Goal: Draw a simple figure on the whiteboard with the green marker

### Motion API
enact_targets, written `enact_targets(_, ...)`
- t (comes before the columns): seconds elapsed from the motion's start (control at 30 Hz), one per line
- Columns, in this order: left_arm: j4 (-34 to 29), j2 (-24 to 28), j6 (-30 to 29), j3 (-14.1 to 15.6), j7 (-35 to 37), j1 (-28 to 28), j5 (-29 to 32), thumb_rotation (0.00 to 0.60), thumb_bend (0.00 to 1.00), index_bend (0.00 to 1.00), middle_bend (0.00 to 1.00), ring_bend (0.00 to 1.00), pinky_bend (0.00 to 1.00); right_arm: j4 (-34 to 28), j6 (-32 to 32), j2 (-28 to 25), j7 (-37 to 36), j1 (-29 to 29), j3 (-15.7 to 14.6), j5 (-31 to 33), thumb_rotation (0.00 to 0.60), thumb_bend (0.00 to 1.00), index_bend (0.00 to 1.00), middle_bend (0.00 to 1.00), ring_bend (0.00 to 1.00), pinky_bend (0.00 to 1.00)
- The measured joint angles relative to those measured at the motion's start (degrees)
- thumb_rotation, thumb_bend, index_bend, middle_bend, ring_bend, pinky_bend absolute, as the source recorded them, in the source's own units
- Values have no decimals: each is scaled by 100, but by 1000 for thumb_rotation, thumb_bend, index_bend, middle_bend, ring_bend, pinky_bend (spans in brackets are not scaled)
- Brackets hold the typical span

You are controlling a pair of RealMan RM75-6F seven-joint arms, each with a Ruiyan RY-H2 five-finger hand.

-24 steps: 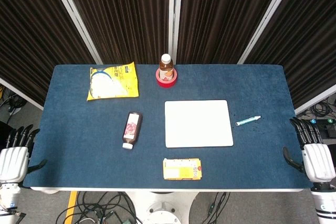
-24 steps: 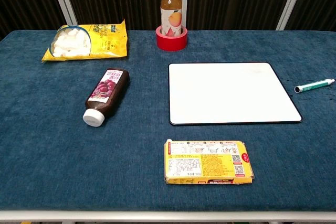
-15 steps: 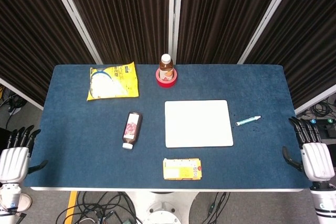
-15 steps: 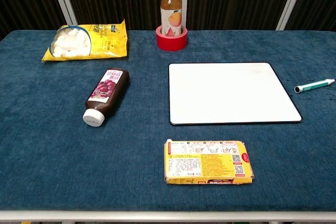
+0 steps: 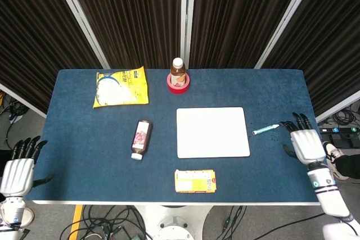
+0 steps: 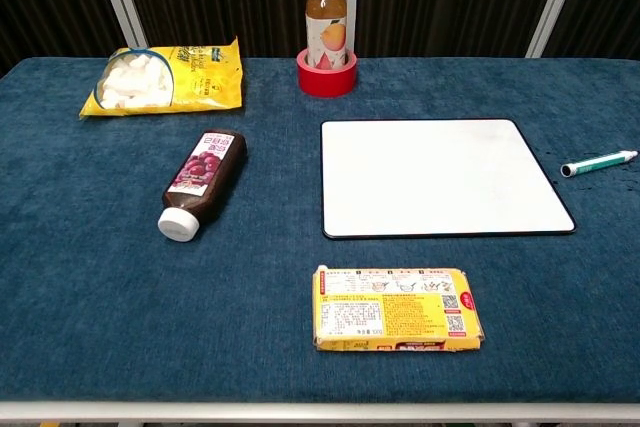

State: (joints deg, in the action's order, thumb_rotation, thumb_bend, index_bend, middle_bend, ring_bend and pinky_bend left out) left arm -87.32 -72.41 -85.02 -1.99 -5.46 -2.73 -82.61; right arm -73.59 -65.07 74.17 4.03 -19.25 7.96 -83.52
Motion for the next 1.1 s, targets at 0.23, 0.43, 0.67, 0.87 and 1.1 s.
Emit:
enact_targets(0.23,-35,33,7,-4,-16,27,60,600,103,151,55,15,0,1652,828,1004,168,-729,-53,82,600,221,331,343,71,0)
enact_targets(0.43,-19,21,30,-7,10,32,88,600,103,151,55,15,0,2709,1007,1737,35,-1062,-185,-35,600,222,397,383,120,0)
enact_targets(0.67,11,2,58,-6,31,30,104,600,103,151,55,14,0,3562,1047,2290,-240,-1267,-355,-204,600,223,436,406,151,0)
enact_targets(0.87,39,-1,53,-3,72,50,118,600,103,151,55,15,0,4024,1008,2574,-387,-1349,-481,-315,600,222,458,407,174,0)
enact_targets(1.1,79,-25,58,1,107,62,126,600,103,151,55,14,0,4256,1032,2685,-501,-1384,-545,-325,600,267,474,420,191,2)
